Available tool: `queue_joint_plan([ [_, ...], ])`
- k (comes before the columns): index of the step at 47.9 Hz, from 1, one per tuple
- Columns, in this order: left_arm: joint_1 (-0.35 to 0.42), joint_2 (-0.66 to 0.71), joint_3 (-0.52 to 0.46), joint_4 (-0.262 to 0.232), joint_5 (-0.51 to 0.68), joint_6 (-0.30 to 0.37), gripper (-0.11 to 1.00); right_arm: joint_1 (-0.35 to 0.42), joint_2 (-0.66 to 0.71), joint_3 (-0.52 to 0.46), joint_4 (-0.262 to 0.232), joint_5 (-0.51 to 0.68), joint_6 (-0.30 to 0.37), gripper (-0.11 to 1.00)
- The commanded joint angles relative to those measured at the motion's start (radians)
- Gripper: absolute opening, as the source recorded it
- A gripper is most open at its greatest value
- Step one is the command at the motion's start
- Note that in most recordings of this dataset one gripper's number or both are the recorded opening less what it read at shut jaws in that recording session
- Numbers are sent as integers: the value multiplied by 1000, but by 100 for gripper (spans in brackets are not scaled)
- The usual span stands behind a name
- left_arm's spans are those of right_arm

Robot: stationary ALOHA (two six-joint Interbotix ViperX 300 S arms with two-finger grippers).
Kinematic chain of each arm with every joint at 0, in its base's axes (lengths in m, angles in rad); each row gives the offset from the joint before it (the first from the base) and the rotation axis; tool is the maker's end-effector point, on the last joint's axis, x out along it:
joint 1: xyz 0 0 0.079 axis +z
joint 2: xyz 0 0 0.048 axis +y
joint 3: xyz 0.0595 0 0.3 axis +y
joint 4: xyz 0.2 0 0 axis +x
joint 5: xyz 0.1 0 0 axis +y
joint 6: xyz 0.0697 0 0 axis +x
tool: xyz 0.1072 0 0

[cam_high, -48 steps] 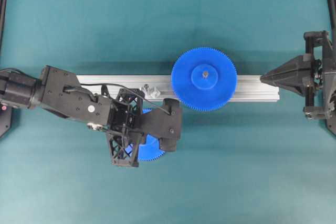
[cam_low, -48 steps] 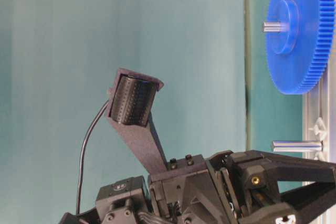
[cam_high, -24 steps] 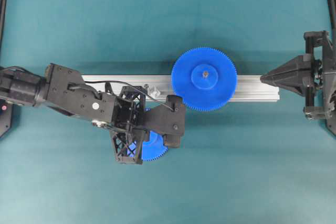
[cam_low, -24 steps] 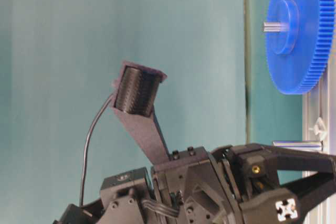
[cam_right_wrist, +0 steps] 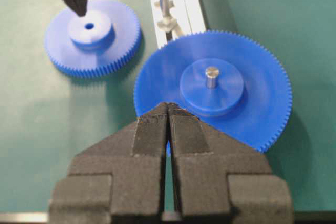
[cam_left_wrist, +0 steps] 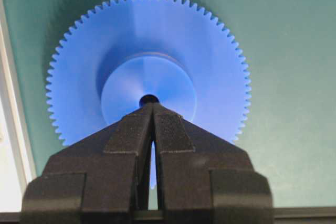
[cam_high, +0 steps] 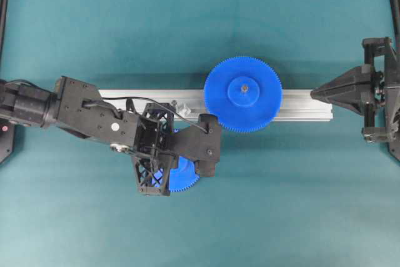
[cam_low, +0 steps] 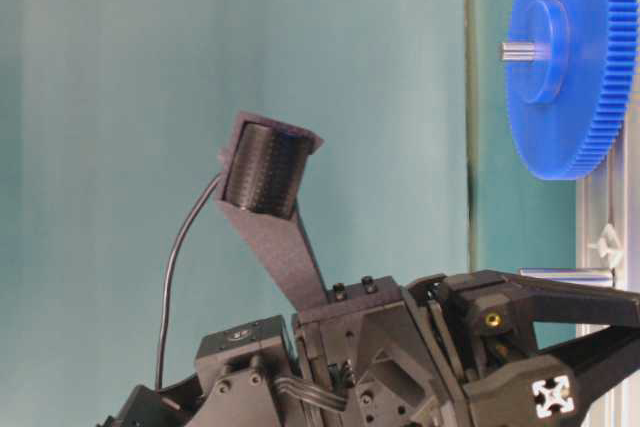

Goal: Insert the small gear onto the shaft.
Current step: 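Lower the left gripper down around the blue gear's hub, then open the left gripper and close it on the gear hub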

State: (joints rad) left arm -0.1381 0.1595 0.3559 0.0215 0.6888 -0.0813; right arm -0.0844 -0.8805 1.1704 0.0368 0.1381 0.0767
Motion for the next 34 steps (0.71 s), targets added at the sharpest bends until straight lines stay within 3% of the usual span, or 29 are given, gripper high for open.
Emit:
queue_joint_plan([
  [1,0,-14,-21,5,-3,2,0,-3,-3,-6,0,-11,8,3],
  [16,0,-5,-23,5,-3,-3,0,-3,-21,-2,0,-6,8,3],
  [21,0,0,-29,5,-8,-6,5,-2,-20,0,0,-8,8,3],
  [27,0,3,-35,5,-11,-14,26,-3,-21,2,0,-9,8,3],
  [34,0,14,-32,5,-17,-20,71,-3,-21,3,0,-11,8,3],
])
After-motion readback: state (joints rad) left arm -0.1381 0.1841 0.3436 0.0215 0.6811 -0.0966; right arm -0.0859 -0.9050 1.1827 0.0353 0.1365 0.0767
